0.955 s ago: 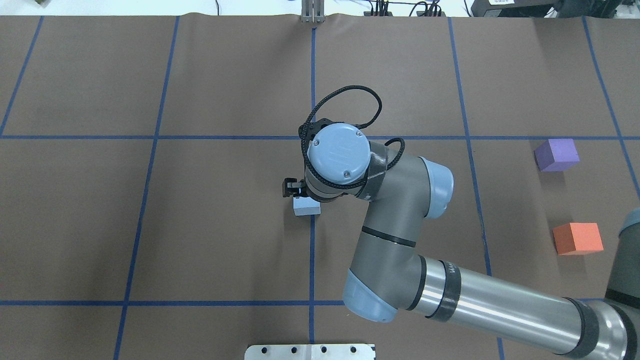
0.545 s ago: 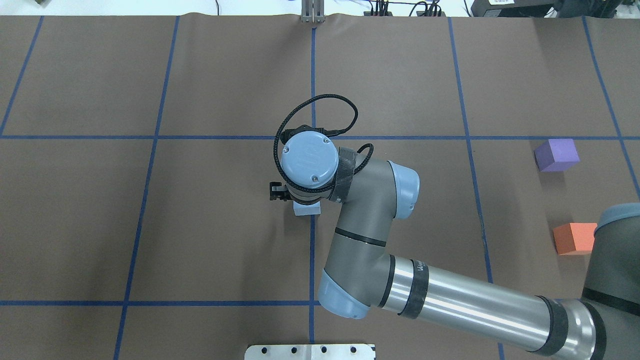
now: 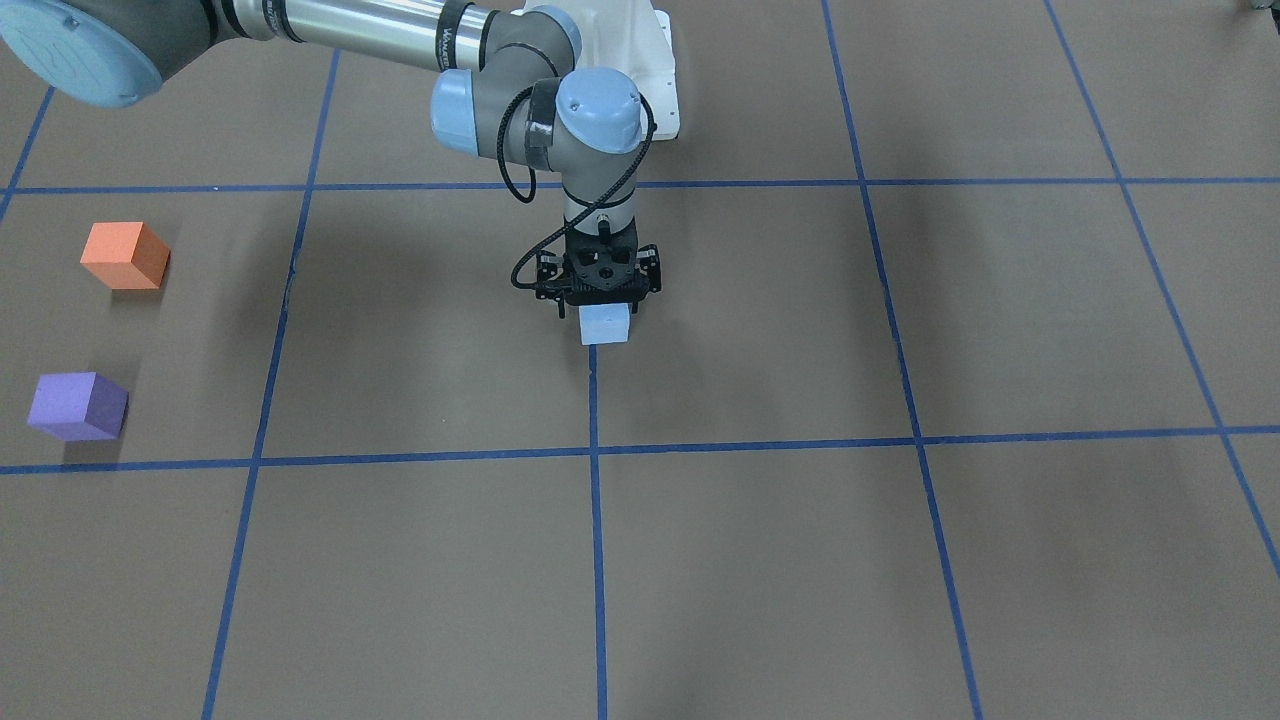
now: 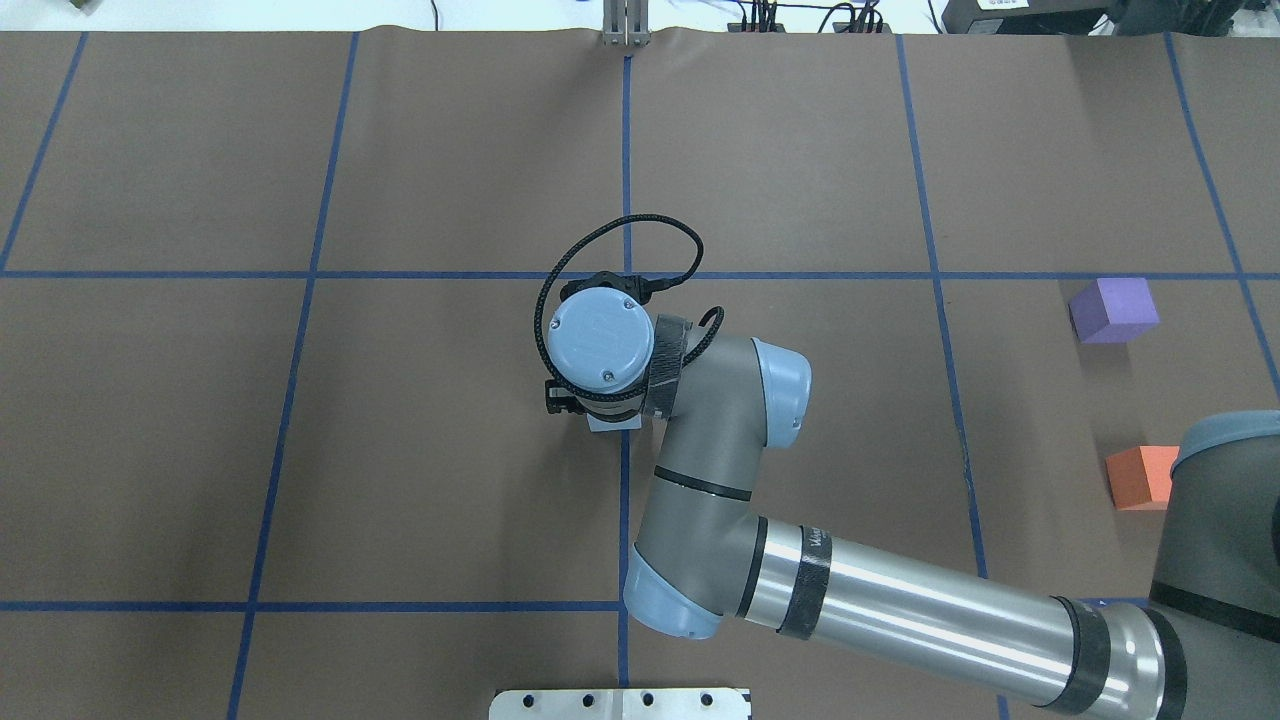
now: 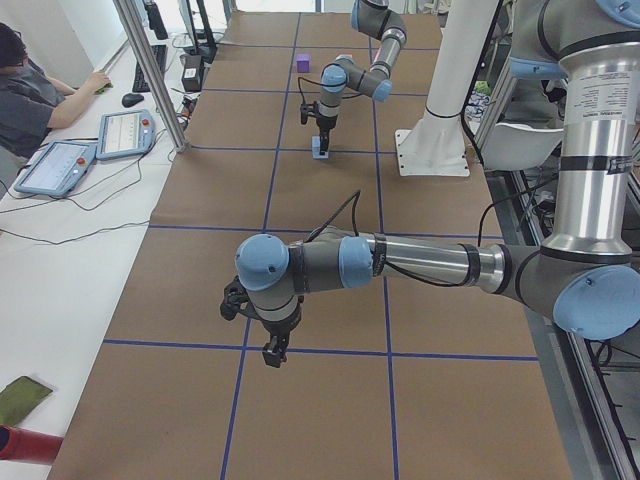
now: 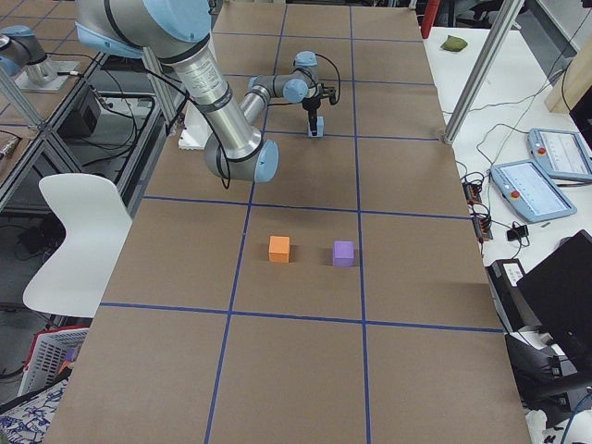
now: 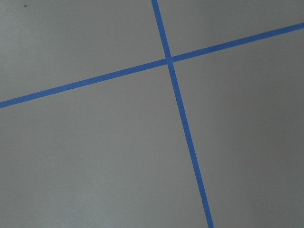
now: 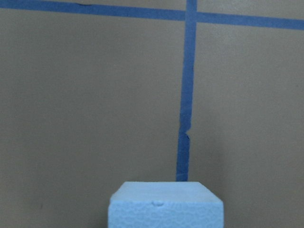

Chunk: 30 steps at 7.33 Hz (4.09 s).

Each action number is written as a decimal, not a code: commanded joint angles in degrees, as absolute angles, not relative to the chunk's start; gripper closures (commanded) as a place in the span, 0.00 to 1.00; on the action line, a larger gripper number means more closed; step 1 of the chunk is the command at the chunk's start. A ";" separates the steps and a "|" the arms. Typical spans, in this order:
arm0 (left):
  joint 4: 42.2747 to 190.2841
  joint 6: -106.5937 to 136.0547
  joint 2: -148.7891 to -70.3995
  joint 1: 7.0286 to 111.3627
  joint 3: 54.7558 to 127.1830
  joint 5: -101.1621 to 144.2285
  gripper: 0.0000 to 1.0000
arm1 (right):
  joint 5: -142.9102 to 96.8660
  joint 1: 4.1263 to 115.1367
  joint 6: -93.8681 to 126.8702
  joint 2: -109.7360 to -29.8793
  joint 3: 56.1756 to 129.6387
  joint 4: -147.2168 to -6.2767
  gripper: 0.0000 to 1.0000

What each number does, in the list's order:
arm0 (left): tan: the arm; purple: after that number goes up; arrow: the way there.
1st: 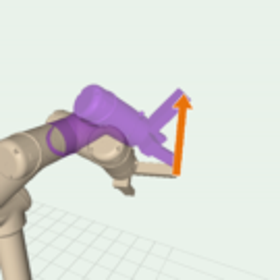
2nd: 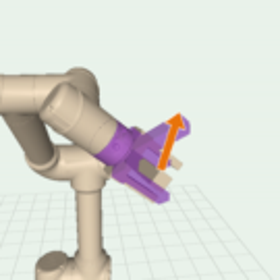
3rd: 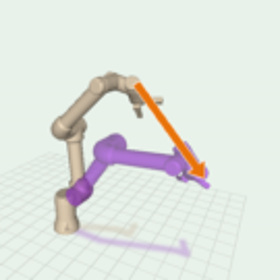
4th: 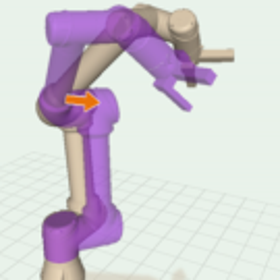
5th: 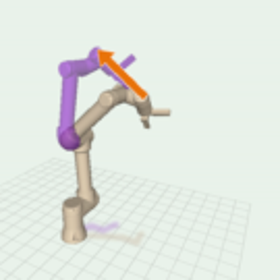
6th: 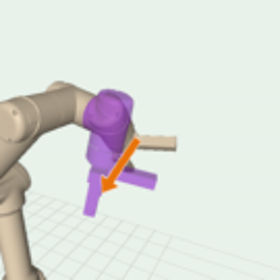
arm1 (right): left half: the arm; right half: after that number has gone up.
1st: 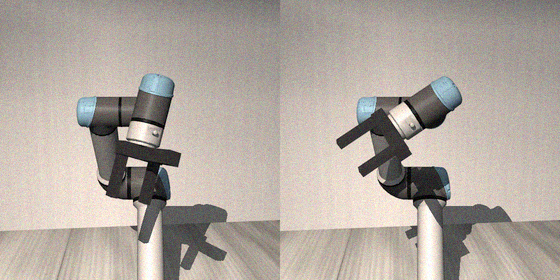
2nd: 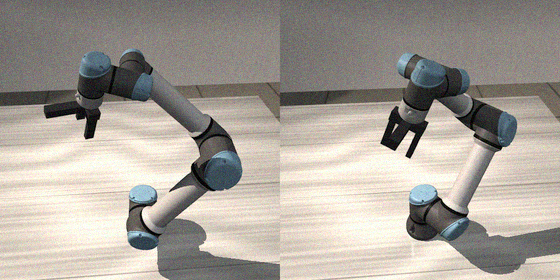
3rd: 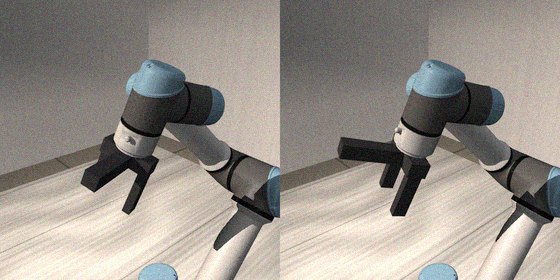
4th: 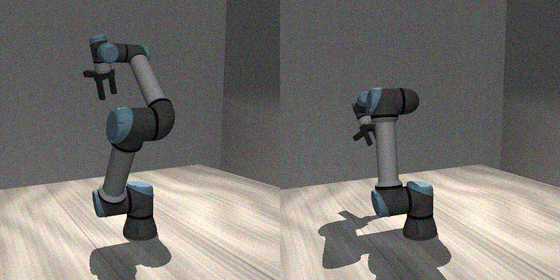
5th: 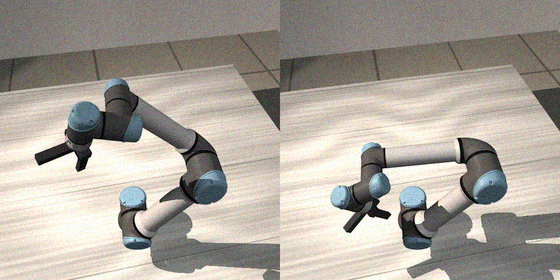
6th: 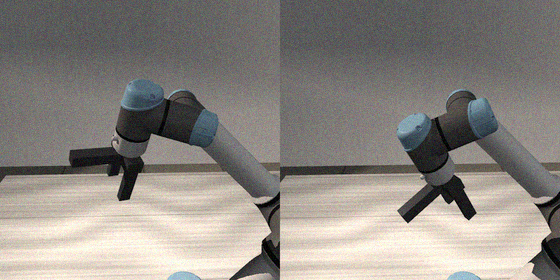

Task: Place blue block between orange and purple blocks
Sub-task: 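Lower the right gripper onto the light blue cube and grasp it, then carry the light blue cube with the right gripper between the purple and orange cubes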

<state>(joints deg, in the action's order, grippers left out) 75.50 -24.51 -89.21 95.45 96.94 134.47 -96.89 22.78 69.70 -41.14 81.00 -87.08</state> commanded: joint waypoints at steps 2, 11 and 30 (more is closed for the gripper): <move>75.50 -24.08 -89.21 95.45 96.94 134.47 0.00 | -97.55 23.46 68.47 -41.22 81.12 -85.52 0.61; 85.07 -11.69 -88.07 95.36 97.12 135.35 0.00 | -121.16 53.92 35.48 -79.23 116.02 -93.27 0.61; 85.17 -11.69 -88.07 95.19 97.21 135.35 0.00 | -129.70 68.24 28.91 -102.82 100.09 -54.18 0.01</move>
<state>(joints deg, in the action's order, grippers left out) 85.17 -11.76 -88.07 95.20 97.21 135.35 -124.31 60.87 39.23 -102.11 98.71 -48.72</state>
